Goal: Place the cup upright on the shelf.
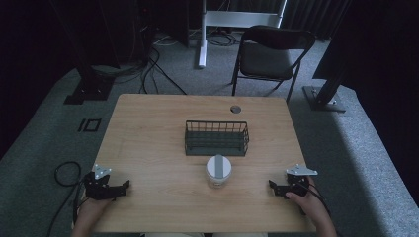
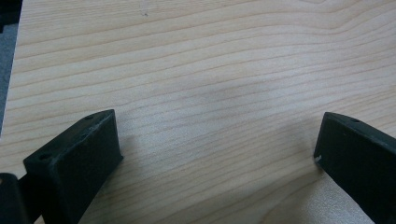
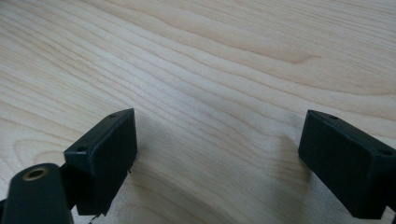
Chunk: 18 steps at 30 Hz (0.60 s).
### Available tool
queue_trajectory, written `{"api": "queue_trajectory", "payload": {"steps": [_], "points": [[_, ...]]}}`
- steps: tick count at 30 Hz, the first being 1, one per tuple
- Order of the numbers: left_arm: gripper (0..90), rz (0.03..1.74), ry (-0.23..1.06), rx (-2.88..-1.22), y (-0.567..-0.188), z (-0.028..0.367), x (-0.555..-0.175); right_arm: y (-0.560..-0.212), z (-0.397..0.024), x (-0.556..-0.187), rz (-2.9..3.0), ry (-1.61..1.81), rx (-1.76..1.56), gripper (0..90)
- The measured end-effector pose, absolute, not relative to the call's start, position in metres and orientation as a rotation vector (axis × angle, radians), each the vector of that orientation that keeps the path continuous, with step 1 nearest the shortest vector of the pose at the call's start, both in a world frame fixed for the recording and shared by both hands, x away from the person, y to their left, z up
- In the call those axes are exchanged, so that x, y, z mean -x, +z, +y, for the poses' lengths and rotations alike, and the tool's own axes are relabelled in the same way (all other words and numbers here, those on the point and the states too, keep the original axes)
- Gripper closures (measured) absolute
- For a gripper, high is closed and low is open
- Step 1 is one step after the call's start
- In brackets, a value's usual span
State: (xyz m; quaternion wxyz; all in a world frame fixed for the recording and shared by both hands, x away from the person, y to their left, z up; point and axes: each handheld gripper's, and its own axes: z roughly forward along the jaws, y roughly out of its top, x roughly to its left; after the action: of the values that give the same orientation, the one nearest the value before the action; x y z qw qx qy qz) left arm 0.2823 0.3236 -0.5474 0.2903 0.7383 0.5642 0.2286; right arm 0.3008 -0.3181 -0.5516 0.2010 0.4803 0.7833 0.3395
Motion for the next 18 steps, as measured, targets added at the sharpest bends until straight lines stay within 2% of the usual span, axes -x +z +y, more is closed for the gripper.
{"api": "queue_trajectory", "payload": {"steps": [18], "points": [[0.6,1.505,0.609,-1.970,-0.5474,0.3236,-0.2822,-0.5515,-0.3179,-0.3028,2.191,0.951,-1.336,11.2]]}}
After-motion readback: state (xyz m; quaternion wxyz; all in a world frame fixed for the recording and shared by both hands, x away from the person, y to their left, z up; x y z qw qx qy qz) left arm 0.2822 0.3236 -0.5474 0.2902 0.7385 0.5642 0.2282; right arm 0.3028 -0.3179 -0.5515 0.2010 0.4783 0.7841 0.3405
